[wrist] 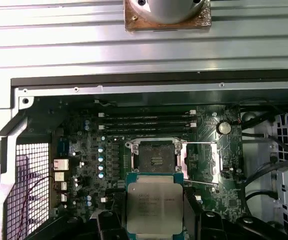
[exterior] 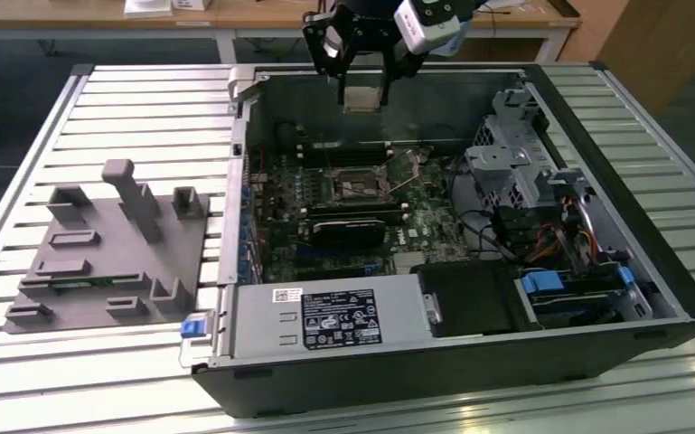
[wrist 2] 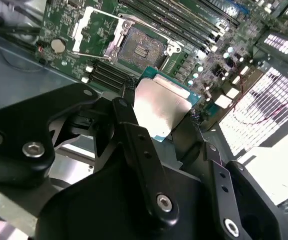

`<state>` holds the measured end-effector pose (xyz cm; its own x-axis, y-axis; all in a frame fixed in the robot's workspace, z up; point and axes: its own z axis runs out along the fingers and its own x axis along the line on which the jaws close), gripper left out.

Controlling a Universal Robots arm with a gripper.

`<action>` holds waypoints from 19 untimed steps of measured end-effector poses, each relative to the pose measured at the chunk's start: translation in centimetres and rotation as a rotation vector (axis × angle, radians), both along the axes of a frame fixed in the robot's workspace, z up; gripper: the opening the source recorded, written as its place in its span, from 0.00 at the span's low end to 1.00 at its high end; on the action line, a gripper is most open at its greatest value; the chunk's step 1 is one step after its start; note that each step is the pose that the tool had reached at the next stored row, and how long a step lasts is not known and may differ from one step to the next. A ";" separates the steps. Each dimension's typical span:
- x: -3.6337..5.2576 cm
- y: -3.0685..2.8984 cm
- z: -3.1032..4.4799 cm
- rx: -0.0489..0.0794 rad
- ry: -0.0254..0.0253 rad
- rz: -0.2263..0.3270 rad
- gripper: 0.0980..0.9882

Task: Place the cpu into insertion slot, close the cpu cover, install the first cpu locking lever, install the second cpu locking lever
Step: 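Place the cpu into insertion slot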

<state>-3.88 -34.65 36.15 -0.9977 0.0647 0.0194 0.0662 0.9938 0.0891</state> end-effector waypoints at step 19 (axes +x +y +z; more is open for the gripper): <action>0.00 0.00 -0.21 -0.003 -0.0002 -0.333 0.50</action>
